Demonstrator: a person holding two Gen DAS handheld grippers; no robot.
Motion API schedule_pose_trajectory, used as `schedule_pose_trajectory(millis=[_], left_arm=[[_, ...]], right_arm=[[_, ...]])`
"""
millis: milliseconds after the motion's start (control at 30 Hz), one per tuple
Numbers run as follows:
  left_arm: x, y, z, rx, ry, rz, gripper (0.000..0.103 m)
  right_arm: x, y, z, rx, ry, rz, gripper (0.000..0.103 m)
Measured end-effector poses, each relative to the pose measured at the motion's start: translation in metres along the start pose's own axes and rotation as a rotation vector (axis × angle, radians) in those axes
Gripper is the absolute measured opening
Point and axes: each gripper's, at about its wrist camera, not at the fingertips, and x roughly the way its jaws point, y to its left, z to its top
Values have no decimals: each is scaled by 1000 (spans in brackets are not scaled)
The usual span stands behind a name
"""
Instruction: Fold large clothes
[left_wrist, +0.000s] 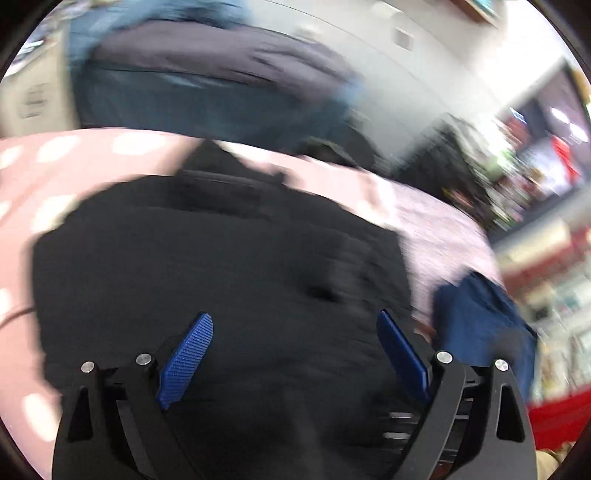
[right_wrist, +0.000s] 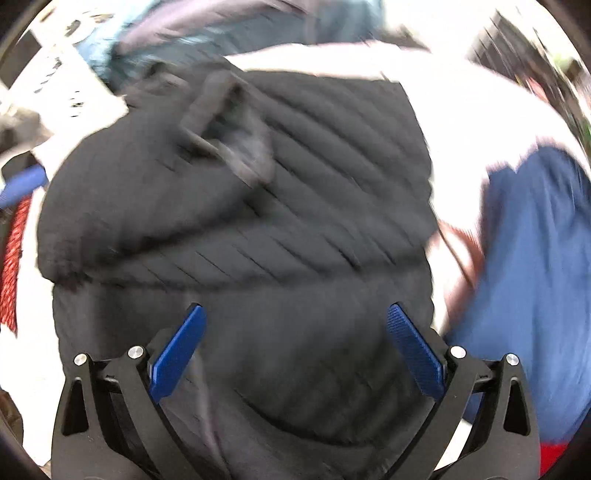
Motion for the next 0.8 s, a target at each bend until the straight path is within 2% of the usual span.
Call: schedule_pose_trajectory(millis=[100,167,267,367,433,500,567,633,667,733,800], left_arm=[[-12,63,3,-79,-24,170,88],[-13,97,3,-120,-12,250,87],[1,117,-3,-127,27,285,87],[13,134,-5,-105,83,298,88],[32,138,-7,-99,123,300,88],[55,139,-9,-99,156,302,93],[68,141,-7,-101,178,288,97],[81,145,-5,-98,201,305,97],[86,146,-5,-93,214,304,98],[104,146,-6,-62,252,330,98],[116,145,-6,-33,262,361,98]], right_arm=[[-7,34,26,-144,-66,20,97],[-7,65,39,-233,-101,24,97],[-2,101,57,-350,-130,62,97],[18,132,64,-430,-99,94,98],[38,137,68,-454,-34,120,97],[58,133,73,-418,15,81,97],[78,106,82,-326,76,66,98],[96,74,87,-223,133,57,97],[101,67,86,-207,152,67,97],[111,61,85,-227,171,76,98],[116,64,85,-261,171,45,98]])
